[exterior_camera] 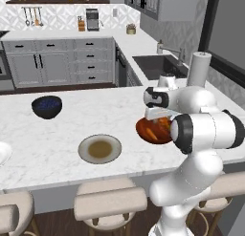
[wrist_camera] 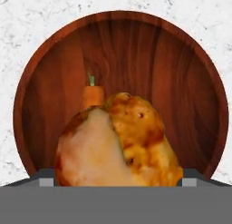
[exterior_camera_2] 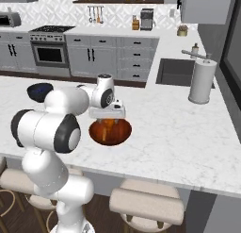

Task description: Pick the chicken drumstick and carrot from their plates and place them in the bowl. Then put the bowl in the fridge.

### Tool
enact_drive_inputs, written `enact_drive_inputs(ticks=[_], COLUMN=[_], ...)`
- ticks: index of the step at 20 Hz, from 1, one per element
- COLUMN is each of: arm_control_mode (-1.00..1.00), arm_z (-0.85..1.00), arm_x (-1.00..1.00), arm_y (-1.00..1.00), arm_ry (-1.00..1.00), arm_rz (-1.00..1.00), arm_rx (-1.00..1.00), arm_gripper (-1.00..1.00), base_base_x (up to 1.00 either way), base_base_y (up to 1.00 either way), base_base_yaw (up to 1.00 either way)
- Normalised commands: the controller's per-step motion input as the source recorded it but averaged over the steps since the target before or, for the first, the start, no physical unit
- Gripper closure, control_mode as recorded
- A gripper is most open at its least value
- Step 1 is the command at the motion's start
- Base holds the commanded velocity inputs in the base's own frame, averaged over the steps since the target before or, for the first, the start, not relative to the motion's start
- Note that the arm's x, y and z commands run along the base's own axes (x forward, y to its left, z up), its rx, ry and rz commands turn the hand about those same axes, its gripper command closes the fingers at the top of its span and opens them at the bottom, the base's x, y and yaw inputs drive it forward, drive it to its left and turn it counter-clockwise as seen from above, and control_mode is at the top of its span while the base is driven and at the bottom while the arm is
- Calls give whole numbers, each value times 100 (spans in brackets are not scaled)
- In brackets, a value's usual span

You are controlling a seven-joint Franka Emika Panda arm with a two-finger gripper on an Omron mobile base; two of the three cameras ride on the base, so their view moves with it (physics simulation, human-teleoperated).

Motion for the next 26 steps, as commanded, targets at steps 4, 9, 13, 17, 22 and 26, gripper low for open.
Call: enact_drive_inputs(ticks=[4,9,13,17,22,26], arm_control_mode=[-100,-100,-100,-100,-100,-100], arm_z=[-65,-60,-36,-6,26,42], arm_x=[40,50,13,-2,-41,-47], arm_y=[-1,0,0,2,0,3], arm_ry=[0,0,1,0,-13,-20], arm_rz=[0,0,0,-1,-5,-11], arm_rx=[0,0,0,0,1,0], arm_gripper=[100,100,100,-100,-100,-100], base_base_x=[0,0,0,0,0,0], base_base_y=[0,0,0,0,0,0], base_base_yaw=[0,0,0,0,0,0])
